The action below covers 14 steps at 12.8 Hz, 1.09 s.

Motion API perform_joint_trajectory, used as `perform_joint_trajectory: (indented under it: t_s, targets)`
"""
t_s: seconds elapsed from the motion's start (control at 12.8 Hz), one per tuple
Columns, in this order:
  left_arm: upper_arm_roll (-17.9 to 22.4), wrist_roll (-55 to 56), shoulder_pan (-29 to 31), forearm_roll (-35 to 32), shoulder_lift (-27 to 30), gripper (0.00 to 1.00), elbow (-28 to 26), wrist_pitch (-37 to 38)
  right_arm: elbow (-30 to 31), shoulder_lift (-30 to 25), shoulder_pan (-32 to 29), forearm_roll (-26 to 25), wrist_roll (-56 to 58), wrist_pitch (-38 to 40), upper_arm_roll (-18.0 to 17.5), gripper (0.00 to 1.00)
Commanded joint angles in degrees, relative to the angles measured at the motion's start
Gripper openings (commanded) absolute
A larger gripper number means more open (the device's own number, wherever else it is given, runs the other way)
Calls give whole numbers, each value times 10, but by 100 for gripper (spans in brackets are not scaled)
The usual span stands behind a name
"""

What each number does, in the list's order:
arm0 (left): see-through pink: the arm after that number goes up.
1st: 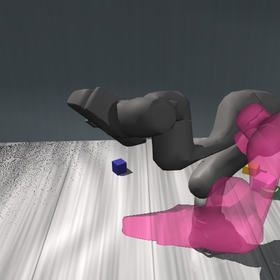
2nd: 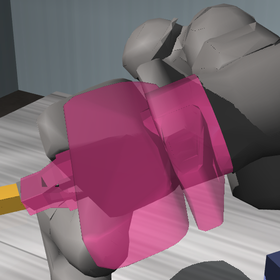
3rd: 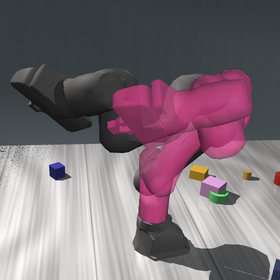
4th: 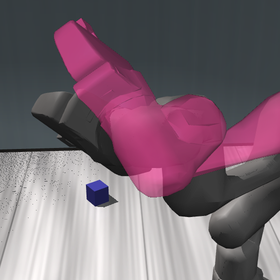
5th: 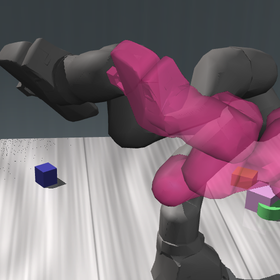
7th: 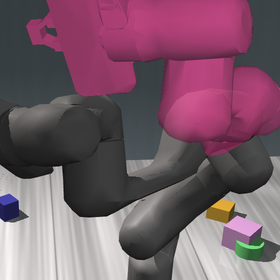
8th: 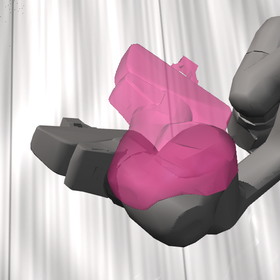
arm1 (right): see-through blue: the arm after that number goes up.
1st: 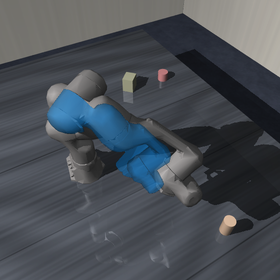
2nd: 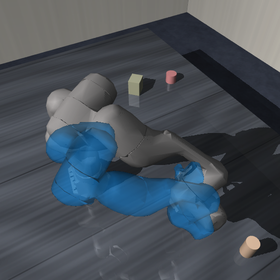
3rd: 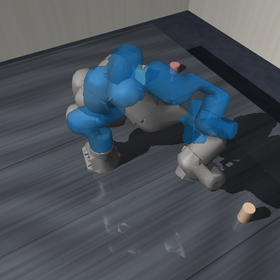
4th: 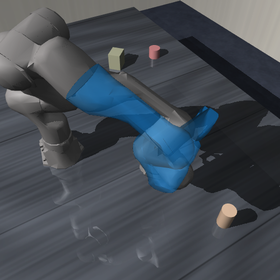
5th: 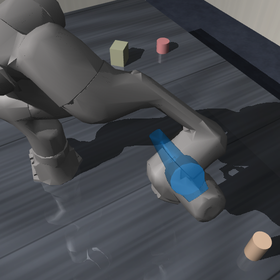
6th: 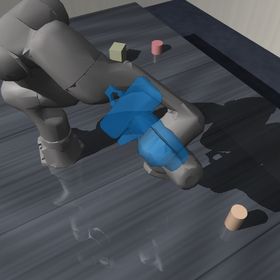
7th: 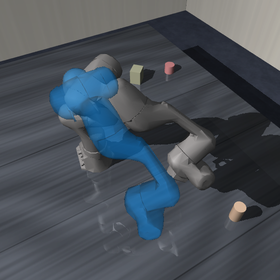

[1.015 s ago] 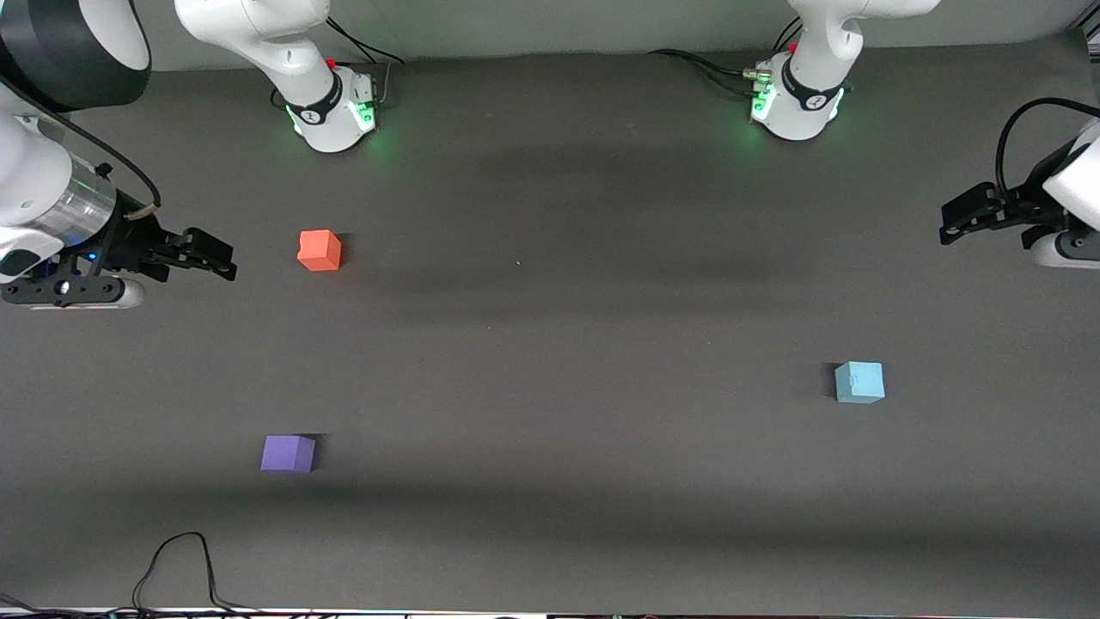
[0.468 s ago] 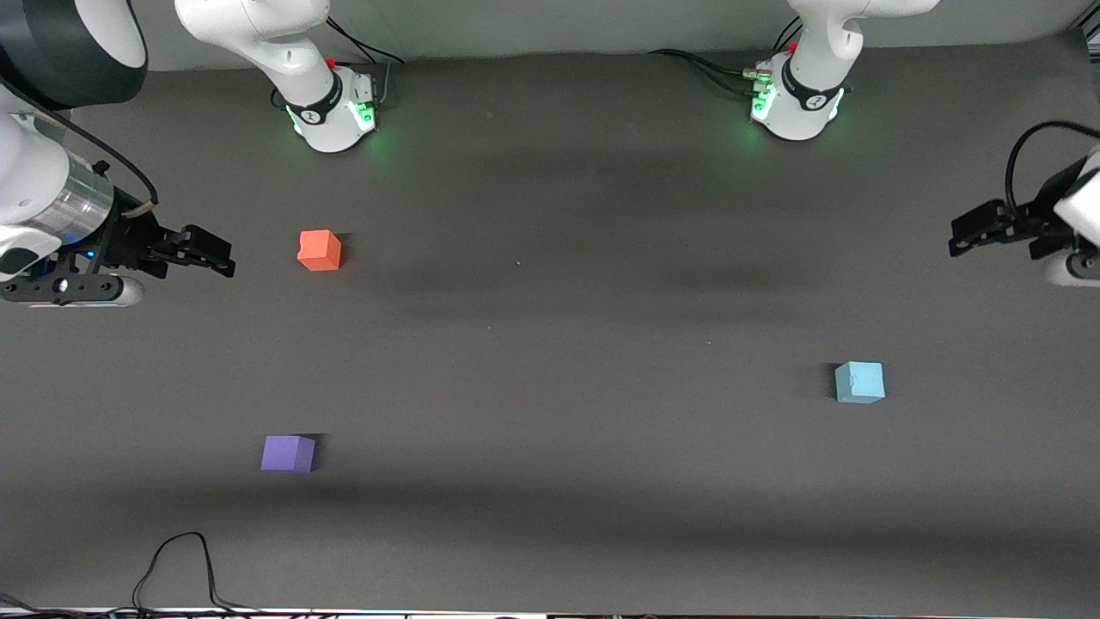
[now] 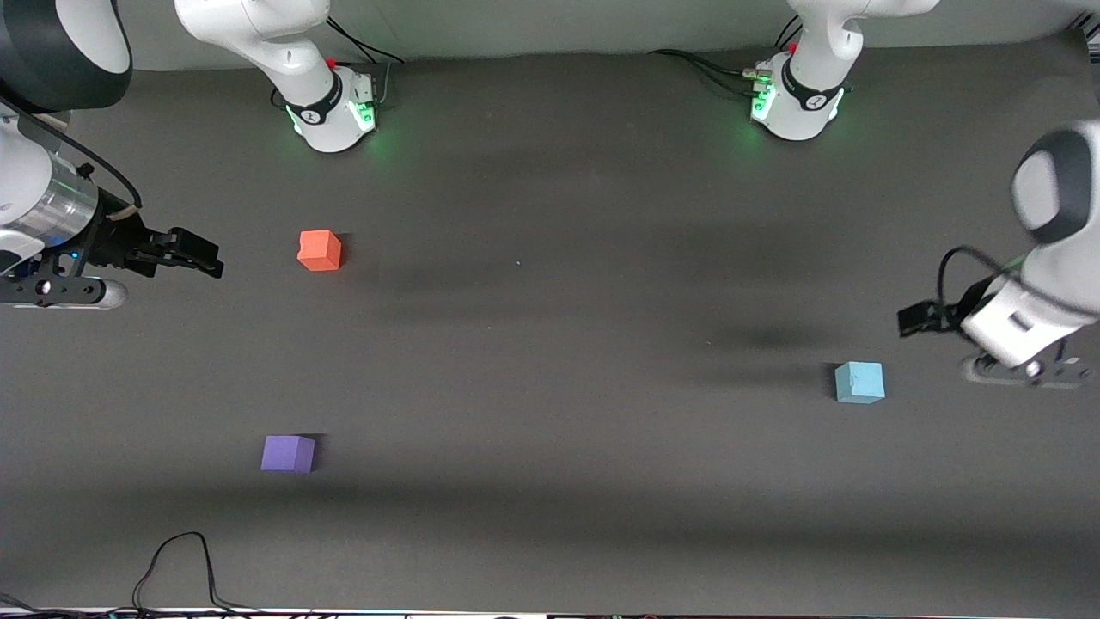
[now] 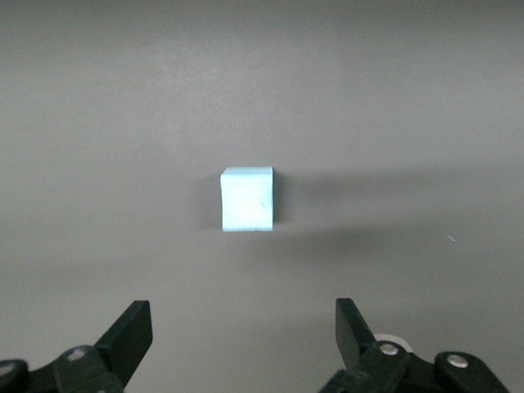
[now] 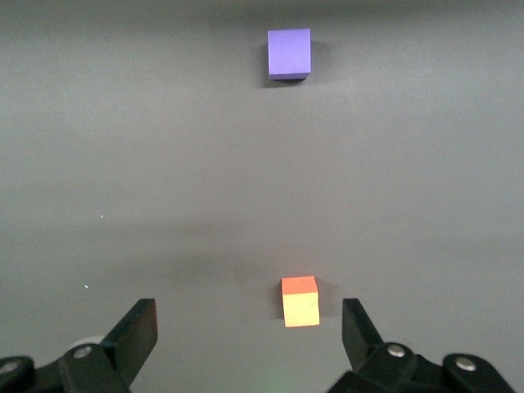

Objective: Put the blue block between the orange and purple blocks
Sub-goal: 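Reach the left gripper down to the light blue cube and grasp it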

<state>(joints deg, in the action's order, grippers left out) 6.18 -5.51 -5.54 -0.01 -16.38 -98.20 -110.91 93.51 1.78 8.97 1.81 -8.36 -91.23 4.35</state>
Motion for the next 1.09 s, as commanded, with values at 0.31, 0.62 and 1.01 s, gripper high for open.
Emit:
perform_joint_trajectory:
  t_s: [0.31,0.62,1.01]
  targets:
    - [1,-20,12,1,-125,100,-48,-212,20,-28,6,10,45,26,29,100]
    - [0,-19,11,2,-130,100,-121,-305,136,-107,18,9,43,-27,28,100]
    - [-1,-18,11,7,-137,92,-129,-300,104,-82,17,4,47,-22,25,100]
